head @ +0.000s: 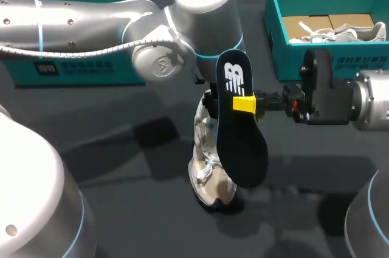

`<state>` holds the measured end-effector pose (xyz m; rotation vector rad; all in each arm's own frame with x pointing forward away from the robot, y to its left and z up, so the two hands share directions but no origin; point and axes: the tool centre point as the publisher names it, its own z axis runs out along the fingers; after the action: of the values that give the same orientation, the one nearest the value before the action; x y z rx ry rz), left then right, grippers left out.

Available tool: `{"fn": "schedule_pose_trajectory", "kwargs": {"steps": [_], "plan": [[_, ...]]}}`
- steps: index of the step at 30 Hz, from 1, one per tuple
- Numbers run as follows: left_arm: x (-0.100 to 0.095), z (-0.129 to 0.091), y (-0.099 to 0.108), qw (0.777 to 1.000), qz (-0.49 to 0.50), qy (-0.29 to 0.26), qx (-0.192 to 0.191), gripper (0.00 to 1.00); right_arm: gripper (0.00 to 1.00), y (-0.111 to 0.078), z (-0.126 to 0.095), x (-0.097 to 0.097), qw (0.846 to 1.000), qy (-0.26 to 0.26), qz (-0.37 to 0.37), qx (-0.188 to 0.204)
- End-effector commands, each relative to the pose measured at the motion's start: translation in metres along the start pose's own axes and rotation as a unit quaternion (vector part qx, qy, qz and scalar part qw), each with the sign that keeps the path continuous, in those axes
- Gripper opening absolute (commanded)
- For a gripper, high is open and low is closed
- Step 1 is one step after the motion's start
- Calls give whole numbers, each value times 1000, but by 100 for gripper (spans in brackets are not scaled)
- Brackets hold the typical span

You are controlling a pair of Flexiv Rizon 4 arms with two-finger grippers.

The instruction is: Take the shoe out of the shoebox, open the shoe tongue, remove and reinsert the insole, then place the shoe into the shoebox

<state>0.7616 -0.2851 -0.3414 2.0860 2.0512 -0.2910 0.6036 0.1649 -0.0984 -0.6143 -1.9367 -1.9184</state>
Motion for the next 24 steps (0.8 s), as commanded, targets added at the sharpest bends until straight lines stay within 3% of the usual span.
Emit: {"fn": "schedule_pose_trajectory", "kwargs": {"steps": [1,15,24], "plan": [[19,-47,-4,995,-3,-102,-17,100,0,-1,2,1,1000,-2,0,0],[19,-47,-4,995,-3,-102,-17,100,0,-1,2,1,1000,-2,0,0],[5,-82,13,964,15,-264,-17,100,0,-1,2,1,1000,-2,0,0]]}}
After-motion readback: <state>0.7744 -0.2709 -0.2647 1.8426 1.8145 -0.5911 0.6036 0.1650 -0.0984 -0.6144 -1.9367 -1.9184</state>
